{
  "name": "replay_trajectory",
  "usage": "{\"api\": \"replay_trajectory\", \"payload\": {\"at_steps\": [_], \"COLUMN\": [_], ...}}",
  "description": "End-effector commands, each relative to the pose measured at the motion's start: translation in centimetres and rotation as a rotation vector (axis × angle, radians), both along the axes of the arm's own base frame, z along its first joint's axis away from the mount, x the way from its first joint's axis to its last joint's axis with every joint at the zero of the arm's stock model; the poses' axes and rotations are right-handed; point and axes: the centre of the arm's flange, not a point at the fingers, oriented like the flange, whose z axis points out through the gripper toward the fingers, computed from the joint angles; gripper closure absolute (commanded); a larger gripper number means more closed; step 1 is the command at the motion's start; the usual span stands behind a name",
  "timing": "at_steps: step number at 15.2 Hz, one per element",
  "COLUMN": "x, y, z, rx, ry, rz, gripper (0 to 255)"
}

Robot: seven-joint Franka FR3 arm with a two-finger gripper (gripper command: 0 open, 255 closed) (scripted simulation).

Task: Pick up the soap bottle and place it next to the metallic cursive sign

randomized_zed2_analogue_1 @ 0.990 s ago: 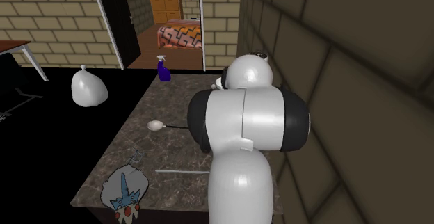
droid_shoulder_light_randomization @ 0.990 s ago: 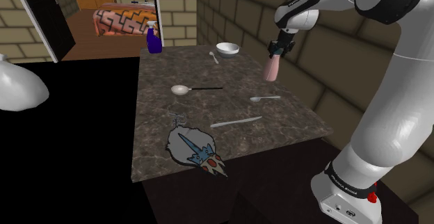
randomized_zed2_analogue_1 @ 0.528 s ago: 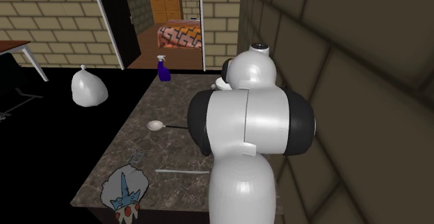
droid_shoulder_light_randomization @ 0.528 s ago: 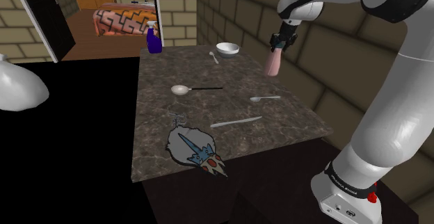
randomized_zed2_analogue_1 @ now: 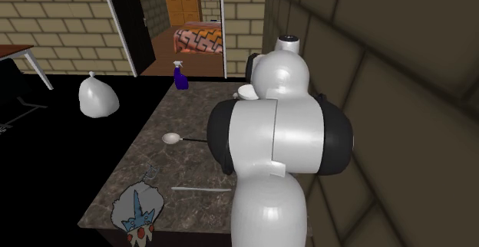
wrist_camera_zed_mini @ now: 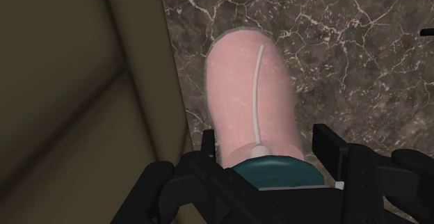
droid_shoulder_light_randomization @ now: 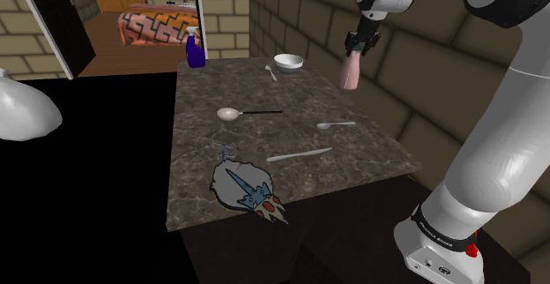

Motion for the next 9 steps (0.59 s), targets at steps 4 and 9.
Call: {"api": "replay_trajectory", "payload": {"at_steps": [4, 9], "x": [0.1, 0.1], "y": [0.0, 0.0], "z": [2.6, 5.3], "rx": [0.000, 0.000], "ry": [0.000, 0.000], "rz": [0.000, 0.000], "gripper": [255, 255]}}
